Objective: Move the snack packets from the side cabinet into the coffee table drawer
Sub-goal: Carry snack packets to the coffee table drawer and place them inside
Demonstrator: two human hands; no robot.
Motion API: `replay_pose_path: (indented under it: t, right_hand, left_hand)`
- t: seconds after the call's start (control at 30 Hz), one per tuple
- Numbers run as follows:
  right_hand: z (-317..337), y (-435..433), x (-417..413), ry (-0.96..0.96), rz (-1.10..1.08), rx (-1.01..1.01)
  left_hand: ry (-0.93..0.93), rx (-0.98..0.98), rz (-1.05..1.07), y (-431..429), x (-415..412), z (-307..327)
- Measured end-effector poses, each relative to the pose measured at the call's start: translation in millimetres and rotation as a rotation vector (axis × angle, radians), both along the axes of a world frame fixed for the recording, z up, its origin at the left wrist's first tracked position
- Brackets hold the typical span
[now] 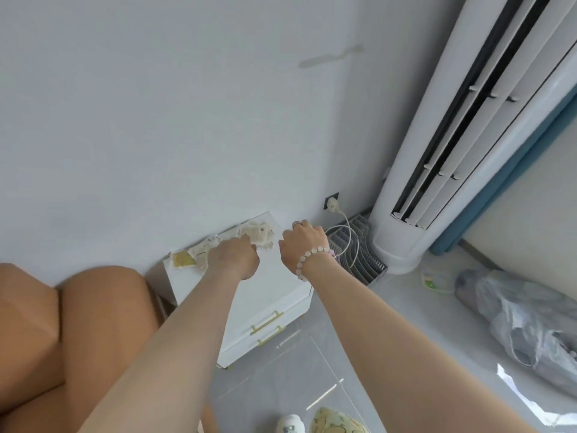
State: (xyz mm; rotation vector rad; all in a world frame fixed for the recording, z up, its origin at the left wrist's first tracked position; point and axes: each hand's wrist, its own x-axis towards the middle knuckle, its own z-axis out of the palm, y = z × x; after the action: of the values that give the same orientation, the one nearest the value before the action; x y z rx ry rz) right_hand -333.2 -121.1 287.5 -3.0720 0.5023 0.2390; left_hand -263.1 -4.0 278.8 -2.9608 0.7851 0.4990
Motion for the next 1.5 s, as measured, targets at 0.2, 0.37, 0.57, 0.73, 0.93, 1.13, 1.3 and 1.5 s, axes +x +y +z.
replay_pose_path:
  t: [0.2, 0.37, 0.57, 0.73, 0.93, 1.13, 1.3, 1.5]
  right_hand:
    - [-18, -18, 63, 0.052, 0.074, 0.021]
    - [-51, -27, 129, 0.130, 0.130, 0.065]
    - [-103, -29, 204, 0.330, 0.165, 0.154]
    - [-161, -66, 235, 0.481, 0.134, 0.115]
    - [-210, -81, 270, 0.549, 0.155, 0.091]
    - [-253, -100, 310, 0.506, -0.142, 0.375]
    - [-308, -121, 332, 0.530, -0.089, 0.366]
    - [-361, -116, 358, 0.497, 0.051, 0.322]
  left_hand:
    - [0.021, -0.026, 0.112, 2, 58, -20]
    - [0.123, 0.021, 0.238, 11, 102, -61]
    - [0.239, 0.079, 0.404, 8, 147, -103]
    - [0.308, 0.144, 0.488, 5, 190, -137]
    - [0.315, 0.214, 0.556, 20, 219, -171]
    - [0.237, 0.255, 0.476, 24, 241, -213]
    - [0.354, 0.228, 0.364, 34, 274, -273]
    - [0.306, 0.115, 0.252, 51, 314, -337]
